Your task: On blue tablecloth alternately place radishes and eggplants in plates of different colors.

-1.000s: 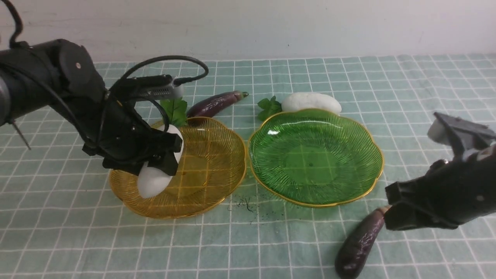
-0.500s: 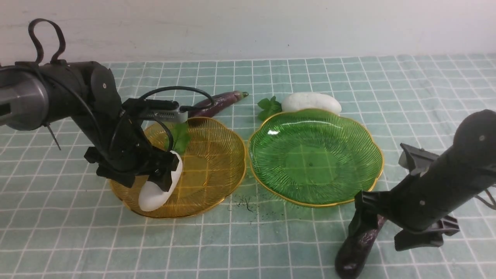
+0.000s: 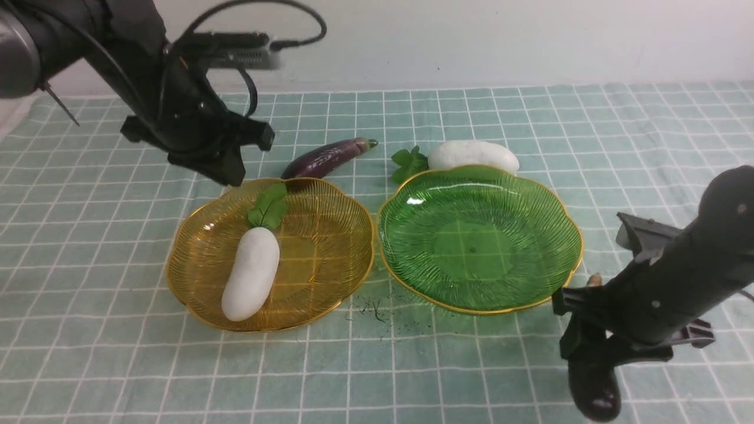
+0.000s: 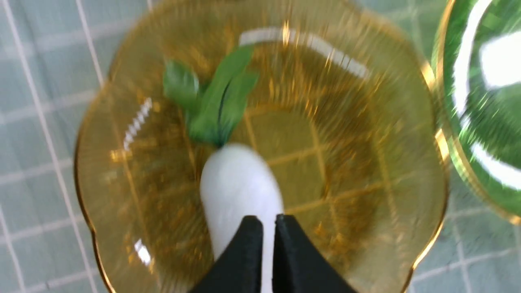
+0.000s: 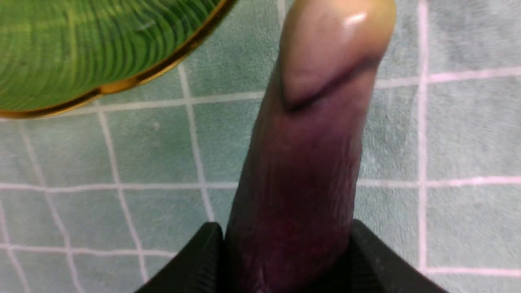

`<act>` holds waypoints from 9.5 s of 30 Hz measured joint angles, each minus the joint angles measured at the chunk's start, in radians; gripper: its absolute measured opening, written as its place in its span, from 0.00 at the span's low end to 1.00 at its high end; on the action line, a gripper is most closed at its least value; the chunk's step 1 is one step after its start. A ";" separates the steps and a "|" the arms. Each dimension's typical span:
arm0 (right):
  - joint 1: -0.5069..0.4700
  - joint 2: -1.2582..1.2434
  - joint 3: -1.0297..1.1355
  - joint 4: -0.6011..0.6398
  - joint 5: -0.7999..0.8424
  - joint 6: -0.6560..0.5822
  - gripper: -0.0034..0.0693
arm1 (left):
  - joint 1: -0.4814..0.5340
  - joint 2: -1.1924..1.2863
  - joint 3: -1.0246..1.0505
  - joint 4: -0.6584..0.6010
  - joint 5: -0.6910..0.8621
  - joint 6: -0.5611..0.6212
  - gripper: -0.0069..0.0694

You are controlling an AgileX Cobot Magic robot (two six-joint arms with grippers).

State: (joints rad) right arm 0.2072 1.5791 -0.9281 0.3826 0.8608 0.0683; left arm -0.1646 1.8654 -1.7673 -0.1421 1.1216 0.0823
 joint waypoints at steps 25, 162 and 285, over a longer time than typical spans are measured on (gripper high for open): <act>-0.009 0.423 -0.677 -0.010 0.213 -0.029 0.65 | -0.034 0.396 -0.290 -0.004 -0.383 0.047 0.77; 0.038 1.068 -1.648 -0.247 0.157 -0.601 0.69 | -0.268 -0.149 0.111 -0.038 0.129 -0.093 0.08; 0.448 -1.584 0.477 -1.239 -0.419 0.834 0.03 | -0.120 -1.326 1.058 0.042 -0.247 -0.185 0.08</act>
State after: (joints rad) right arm 0.6556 -0.0048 -0.4512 -0.8567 0.4422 0.9026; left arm -0.2841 0.5396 -0.7097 -0.0998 0.8744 -0.1029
